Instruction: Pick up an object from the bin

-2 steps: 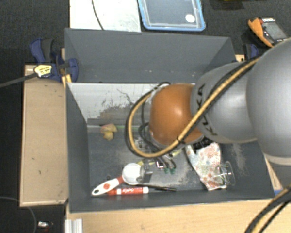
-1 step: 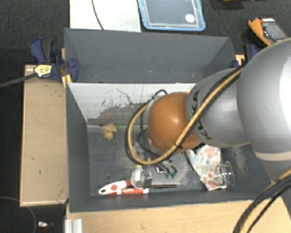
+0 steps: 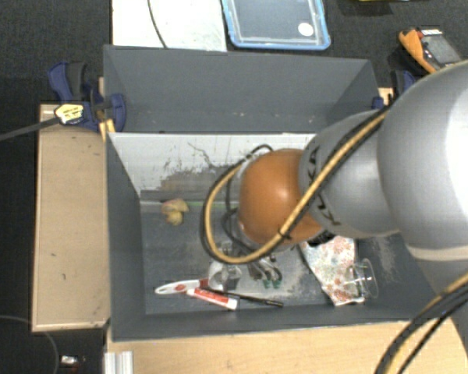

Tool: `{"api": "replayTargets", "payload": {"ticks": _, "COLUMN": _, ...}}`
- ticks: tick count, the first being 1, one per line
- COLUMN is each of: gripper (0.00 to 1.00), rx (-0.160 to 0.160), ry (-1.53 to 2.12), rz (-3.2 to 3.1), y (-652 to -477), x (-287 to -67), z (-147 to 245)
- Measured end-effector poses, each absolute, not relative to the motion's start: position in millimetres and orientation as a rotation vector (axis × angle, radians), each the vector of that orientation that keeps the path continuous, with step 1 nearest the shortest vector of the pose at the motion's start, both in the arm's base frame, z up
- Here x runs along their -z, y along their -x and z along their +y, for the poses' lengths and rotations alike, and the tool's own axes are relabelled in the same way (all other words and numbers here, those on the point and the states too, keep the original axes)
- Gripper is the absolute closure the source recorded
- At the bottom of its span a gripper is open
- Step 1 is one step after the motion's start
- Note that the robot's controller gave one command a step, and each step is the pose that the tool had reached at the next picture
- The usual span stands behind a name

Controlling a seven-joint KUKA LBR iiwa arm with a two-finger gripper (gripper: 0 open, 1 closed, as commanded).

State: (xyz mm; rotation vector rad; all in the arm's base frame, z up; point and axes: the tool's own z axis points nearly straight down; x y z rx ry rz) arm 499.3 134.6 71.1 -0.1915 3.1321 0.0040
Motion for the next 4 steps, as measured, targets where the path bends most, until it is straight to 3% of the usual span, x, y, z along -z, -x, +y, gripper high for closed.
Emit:
{"api": "replayTargets", "payload": {"ticks": 2, "gripper": 1.0, "rx": -0.004, "ry": 0.189, "rz": 3.133, "y": -498.3, "x": -80, "z": 134}}
{"api": "replayTargets", "payload": {"ticks": 4, "gripper": 1.0, "rx": -0.005, "ry": 0.182, "rz": 3.129, "y": -499.4, "x": -117, "z": 134}}
